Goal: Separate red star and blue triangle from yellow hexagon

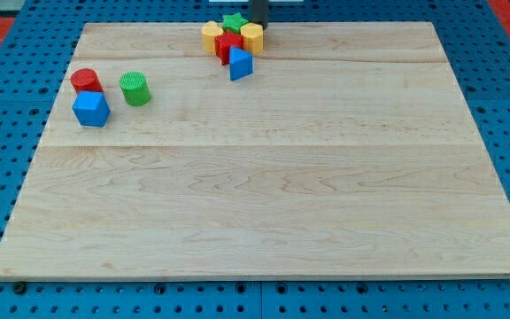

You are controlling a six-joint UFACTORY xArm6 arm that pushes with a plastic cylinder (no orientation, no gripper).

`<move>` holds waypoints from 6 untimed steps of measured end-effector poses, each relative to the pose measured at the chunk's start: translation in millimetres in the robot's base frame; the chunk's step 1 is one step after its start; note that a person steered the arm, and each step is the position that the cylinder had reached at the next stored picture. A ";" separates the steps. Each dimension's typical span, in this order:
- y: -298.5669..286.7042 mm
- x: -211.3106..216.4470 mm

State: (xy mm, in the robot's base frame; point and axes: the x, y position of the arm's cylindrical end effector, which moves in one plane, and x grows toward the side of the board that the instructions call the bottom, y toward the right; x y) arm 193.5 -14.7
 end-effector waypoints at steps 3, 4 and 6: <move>-85.5 26.3; -108.6 34.5; -38.7 82.0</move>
